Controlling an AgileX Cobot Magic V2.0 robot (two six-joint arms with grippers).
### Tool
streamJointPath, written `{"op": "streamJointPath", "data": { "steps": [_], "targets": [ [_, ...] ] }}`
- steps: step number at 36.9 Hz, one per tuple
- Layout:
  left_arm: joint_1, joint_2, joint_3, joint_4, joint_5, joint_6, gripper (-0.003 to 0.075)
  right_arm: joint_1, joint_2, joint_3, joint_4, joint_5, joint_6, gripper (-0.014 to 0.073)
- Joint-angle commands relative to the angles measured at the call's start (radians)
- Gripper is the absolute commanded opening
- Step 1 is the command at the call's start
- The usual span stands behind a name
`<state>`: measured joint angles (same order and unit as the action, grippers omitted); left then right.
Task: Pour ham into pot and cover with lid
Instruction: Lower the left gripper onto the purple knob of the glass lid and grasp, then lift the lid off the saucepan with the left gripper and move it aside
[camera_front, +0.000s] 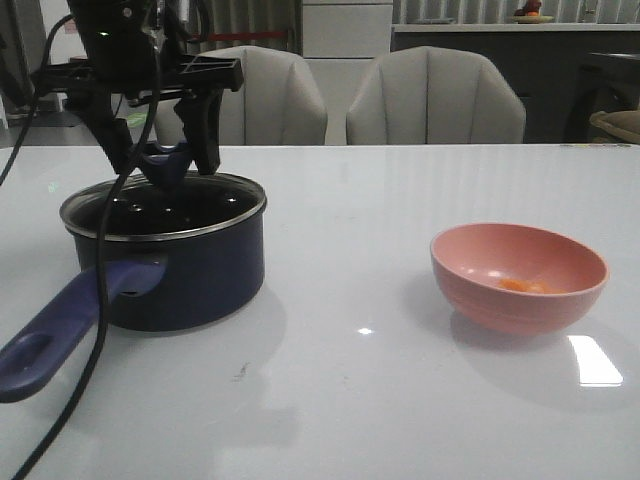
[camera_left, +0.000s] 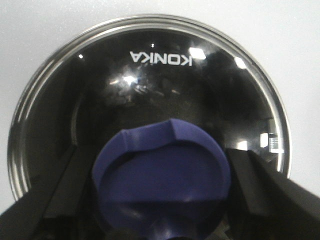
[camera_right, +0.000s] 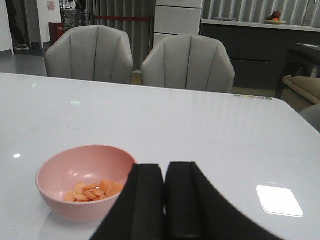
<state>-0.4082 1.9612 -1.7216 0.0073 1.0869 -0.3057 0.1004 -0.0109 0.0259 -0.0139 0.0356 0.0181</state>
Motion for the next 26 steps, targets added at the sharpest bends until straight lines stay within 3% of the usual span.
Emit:
{"op": "streamJointPath", "data": {
  "steps": [1, 18, 26],
  "targets": [
    [-0.006, -0.053, -0.029, -0.007, -0.018, -0.010, 0.0333, -0.002, -0.019, -0.004, -0.007, -0.088, 0.001, 0.0146],
    [-0.004, -0.108, -0.108, -0.007, 0.017, -0.010, 0.0333, -0.002, -0.019, -0.004, -0.007, -0.088, 0.001, 0.0146],
    [0.039, -0.145, -0.108, 0.089, 0.075, 0.019, 0.0333, -0.002, -0.019, -0.004, -0.007, -0.088, 0.001, 0.0146]
  ]
}}
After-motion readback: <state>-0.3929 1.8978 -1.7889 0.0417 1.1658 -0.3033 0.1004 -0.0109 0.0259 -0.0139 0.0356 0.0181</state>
